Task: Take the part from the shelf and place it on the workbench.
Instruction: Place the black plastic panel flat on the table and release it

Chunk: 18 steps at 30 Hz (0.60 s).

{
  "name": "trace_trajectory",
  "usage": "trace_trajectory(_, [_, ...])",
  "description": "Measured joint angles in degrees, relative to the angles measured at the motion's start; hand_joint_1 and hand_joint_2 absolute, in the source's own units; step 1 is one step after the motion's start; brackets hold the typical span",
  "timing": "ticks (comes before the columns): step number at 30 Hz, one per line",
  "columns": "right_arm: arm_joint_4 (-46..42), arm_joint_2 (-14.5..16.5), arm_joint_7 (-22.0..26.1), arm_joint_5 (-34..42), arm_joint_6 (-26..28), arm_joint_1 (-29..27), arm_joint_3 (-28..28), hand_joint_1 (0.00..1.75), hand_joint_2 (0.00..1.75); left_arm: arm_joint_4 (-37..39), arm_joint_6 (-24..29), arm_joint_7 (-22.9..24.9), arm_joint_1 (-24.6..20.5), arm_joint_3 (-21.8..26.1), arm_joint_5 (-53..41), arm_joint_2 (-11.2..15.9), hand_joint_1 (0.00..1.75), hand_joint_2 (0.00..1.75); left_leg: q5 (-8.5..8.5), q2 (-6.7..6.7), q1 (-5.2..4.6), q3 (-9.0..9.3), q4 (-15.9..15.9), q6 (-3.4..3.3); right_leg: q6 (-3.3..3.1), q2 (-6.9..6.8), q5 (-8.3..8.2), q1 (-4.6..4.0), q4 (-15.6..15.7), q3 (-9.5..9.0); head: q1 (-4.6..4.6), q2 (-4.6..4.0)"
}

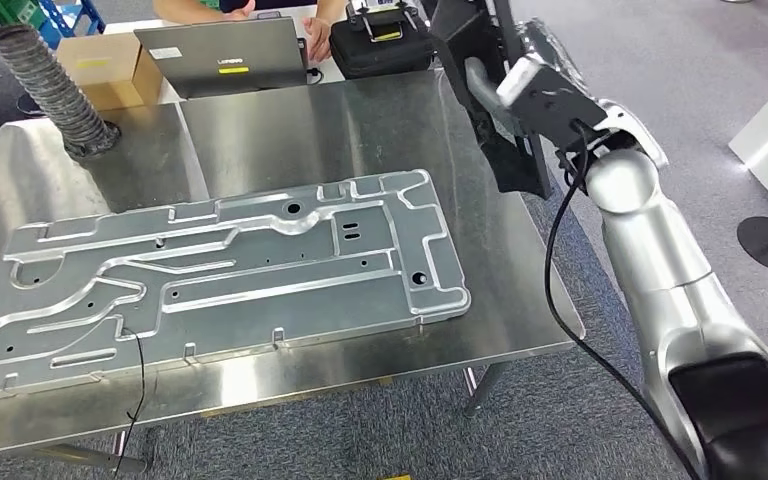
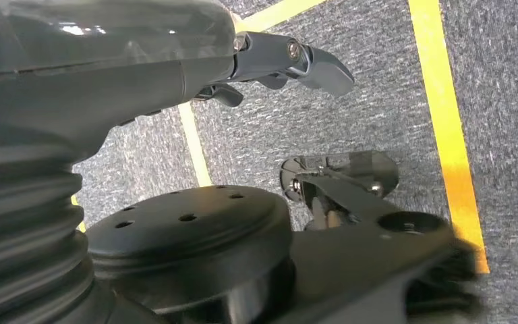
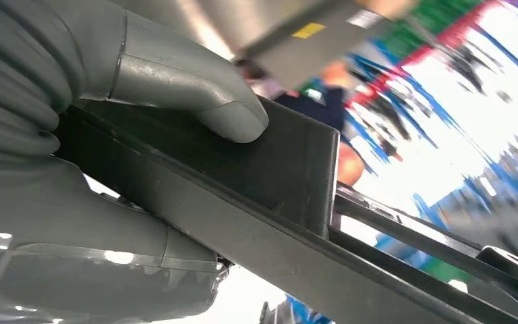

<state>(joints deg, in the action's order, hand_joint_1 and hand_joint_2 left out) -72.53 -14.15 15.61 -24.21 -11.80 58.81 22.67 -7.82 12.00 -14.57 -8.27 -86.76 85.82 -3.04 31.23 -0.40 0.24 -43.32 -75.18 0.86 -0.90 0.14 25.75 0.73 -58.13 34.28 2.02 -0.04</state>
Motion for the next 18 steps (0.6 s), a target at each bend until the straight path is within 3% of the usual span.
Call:
trace_trajectory(1, [2.4,-0.5,-0.6,-1.4,-0.7,3.1,2.4,1.75,1.75,0.0,-0.1,0.1,0.0,-0.2,-0.3,0.0,0.0,1.75,-2.1,0.03,0.0,0.52,2.1,-0.17,0.05,-0.02,0.2,-0.01,0.0,-0.26,0.0,0.0])
trace_trajectory(3, [7.0,-1.3,-1.5,-3.7,-1.6,8.8,7.0,1.75,1.75,0.0,-0.2,0.1,-0.2,-0.5,-0.9,0.0,0.0,1.75,-6.99,0.04,-0.14,3.63,10.0,-0.79,0.33,-0.02,0.63,-0.07,0.0,-0.76,-0.01,0.0])
trace_trajectory(4, [9.0,-1.7,-1.8,-4.5,-1.8,11.3,9.1,1.75,1.75,0.0,-0.2,0.2,-0.2,-0.6,-1.2,0.0,0.0,1.75,-8.43,0.03,-0.25,5.14,13.5,-1.09,0.54,-0.03,0.8,-0.15,0.0,-0.89,-0.01,0.0])
trace_trajectory(5, [10.6,-2.1,-1.9,-5.0,-1.8,13.2,10.7,1.75,1.75,0.0,-0.2,0.2,-0.2,-0.7,-1.3,0.0,0.0,1.75,-8.82,0.02,-0.36,6.08,15.6,-1.31,0.77,-0.05,0.91,-0.24,0.0,-0.93,-0.01,0.0])
trace_trajectory(8, [14.4,-2.8,-2.0,-6.9,-1.7,17.4,15.0,1.75,1.75,0.0,-0.4,0.4,-0.3,-1.0,-1.7,-0.1,0.0,1.75,-8.18,-0.07,-0.33,6.7,16.9,-1.84,1.57,-0.22,1.27,-0.3,0.0,-0.9,0.0,0.0])
trace_trajectory(10, [17.0,-2.9,-1.7,-8.6,-1.2,20.5,18.3,1.75,1.75,0.0,-0.5,0.7,-0.4,-1.3,-2.2,-0.1,0.0,1.75,-8.26,-0.09,-0.17,6.96,17.5,-2.28,2.01,-0.21,2.81,-0.17,-2.0,-0.06,-0.01,0.0])
trace_trajectory(13, [22.2,-1.9,-0.5,-10.6,1.7,24.2,24.2,1.75,1.75,0.0,-0.6,0.8,-0.9,-1.7,-3.1,-0.3,0.0,1.75,-8.15,-0.06,-0.12,7.32,17.8,-2.74,2.43,-0.09,7.27,-0.05,-12.4,4.98,-0.01,0.0])
trace_trajectory(14, [24.0,-1.4,-0.1,-11.3,3.2,24.5,26.2,1.75,1.75,0.0,-0.7,0.8,-1.0,-1.8,-3.4,-0.4,0.0,1.75,-8.03,-0.07,-0.09,7.54,17.7,-2.8,2.59,-0.08,7.75,0.02,-15.4,6.63,-0.01,0.0])
trace_trajectory(15, [25.6,-0.6,0.2,-12.0,4.8,24.4,28.0,1.75,1.75,0.0,-0.8,0.9,-1.2,-1.9,-3.6,-0.5,0.0,1.75,-7.88,-0.09,-0.04,7.79,17.7,-2.81,2.74,-0.09,7.11,0.1,-16.5,7.5,-0.01,0.0])
trace_trajectory(16, [27.1,0.3,0.7,-12.7,6.6,24.3,29.5,1.75,1.75,0.0,-0.8,1.0,-1.3,-1.9,-3.8,-0.6,0.0,1.75,-7.7,-0.13,0.01,8.05,17.6,-2.74,2.84,-0.11,5.34,0.2,-15.2,7.34,-0.01,0.0])
trace_trajectory(18, [30.2,2.4,1.7,-13.7,10.5,23.9,31.9,1.75,1.75,0.0,-0.9,1.2,-1.7,-2.0,-4.2,-0.8,0.0,1.75,-7.24,-0.21,0.06,8.43,17.3,-2.37,2.81,-0.11,0.62,0.35,-7.7,4.63,-0.01,0.0])
